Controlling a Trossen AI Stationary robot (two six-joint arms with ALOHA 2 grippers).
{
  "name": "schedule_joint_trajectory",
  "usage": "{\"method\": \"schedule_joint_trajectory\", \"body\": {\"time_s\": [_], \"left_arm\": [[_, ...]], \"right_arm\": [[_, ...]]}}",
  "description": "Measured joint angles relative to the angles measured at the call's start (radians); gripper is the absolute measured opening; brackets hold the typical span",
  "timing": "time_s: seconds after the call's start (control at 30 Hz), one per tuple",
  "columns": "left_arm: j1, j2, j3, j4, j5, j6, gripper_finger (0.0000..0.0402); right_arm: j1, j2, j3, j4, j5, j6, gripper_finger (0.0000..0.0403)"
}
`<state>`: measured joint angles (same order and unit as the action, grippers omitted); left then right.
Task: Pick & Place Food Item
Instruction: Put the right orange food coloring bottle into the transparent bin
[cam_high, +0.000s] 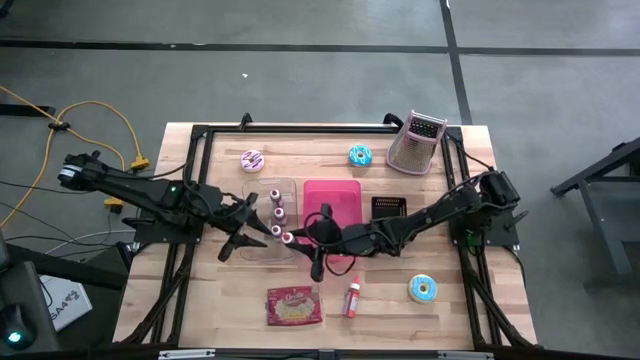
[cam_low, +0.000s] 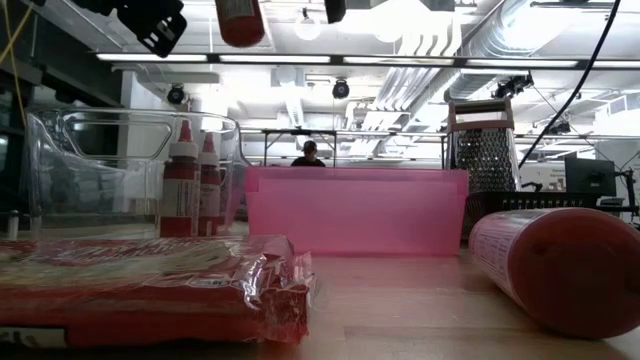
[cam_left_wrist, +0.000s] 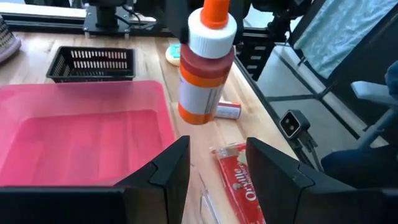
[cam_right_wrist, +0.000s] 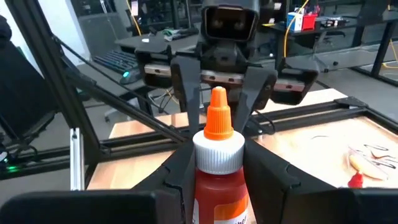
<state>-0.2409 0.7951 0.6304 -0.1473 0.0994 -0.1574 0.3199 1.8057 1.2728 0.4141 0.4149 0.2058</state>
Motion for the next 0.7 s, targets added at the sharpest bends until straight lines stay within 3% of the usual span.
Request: {"method": "schedule_joint_trajectory", "body": {"time_s": [0.7], "left_arm": [[0.000, 0.001, 0.000, 0.053, -0.025, 0.048, 0.0152]], "right_arm": [[-0.061, 0.000, 0.000, 0.091, -0.103, -0.056, 0.0101]]}}
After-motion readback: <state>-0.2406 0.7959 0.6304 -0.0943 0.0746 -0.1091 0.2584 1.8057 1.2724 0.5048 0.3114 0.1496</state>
